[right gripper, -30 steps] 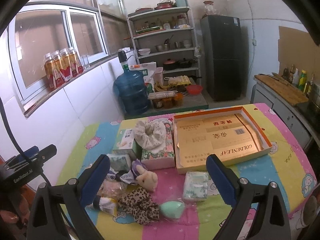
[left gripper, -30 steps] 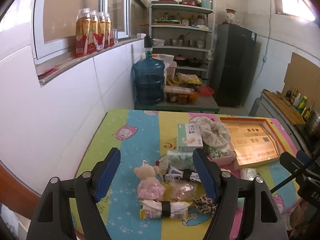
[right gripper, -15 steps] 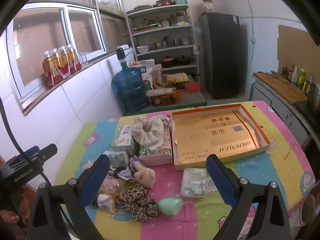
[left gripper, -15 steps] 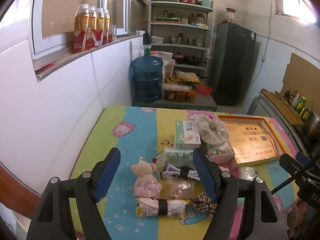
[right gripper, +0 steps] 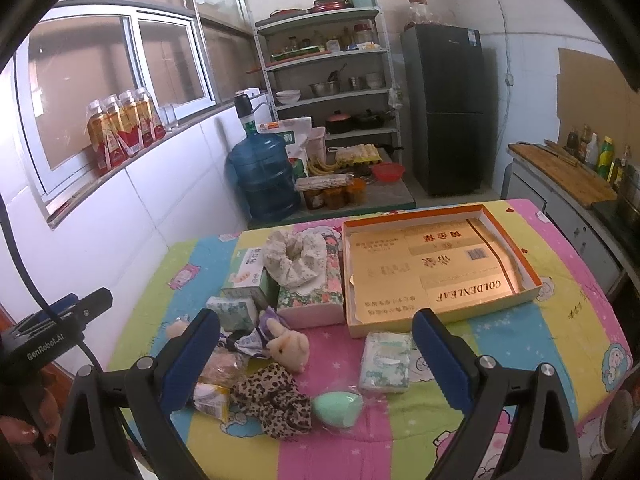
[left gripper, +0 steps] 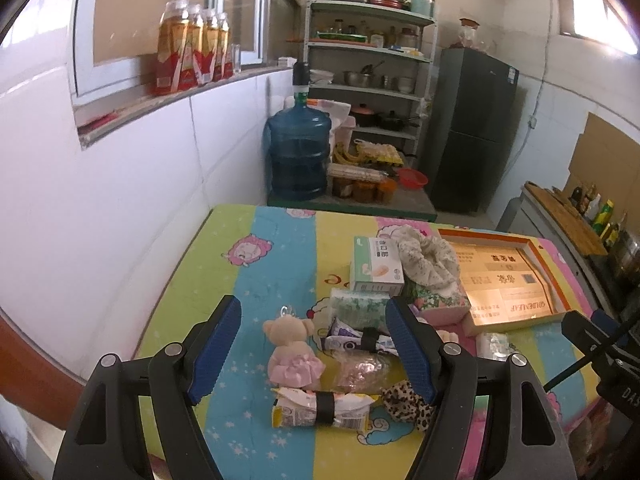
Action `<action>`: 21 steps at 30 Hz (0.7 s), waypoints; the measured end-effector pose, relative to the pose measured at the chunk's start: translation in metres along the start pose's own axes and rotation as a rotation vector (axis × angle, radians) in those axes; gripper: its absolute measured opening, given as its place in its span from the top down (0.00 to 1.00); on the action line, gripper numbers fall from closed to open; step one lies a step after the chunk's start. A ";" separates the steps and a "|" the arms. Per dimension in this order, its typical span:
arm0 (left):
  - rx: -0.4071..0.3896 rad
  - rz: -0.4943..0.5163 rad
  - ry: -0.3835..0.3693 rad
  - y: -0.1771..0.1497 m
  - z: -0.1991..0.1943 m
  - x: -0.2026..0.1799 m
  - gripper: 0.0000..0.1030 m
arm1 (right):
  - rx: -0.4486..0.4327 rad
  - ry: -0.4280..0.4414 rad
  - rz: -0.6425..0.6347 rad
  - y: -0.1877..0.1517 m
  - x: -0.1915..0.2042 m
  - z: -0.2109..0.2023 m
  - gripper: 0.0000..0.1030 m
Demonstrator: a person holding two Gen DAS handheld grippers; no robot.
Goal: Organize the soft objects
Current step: 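Move both tools toward the soft items on the mat, then grasp the pink-dressed teddy bear with the left tool while the right tool grasps the tissue pack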
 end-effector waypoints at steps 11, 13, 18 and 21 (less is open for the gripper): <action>0.057 -0.001 -0.014 -0.035 0.039 0.019 0.26 | 0.100 -0.024 0.032 -0.032 -0.027 0.035 0.05; 0.078 -0.009 -0.023 -0.042 0.048 0.023 0.26 | 0.112 -0.030 0.030 -0.036 -0.029 0.042 0.05; 0.100 -0.008 -0.041 -0.057 0.069 0.030 0.26 | 0.152 -0.038 0.042 -0.044 -0.035 0.061 0.05; 0.113 -0.010 -0.030 -0.058 0.085 0.031 0.26 | 0.160 -0.037 0.044 -0.044 -0.037 0.068 0.05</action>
Point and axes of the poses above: each gripper's, at about its wrist camera, not at the fingertips, and z roughly the way its jaws point, x to its left, y to its top, the point moved 2 cm from there along z, roughly the way its jaws point, and after that the axes turned 3 degrees about x, right-handed, at the moved point
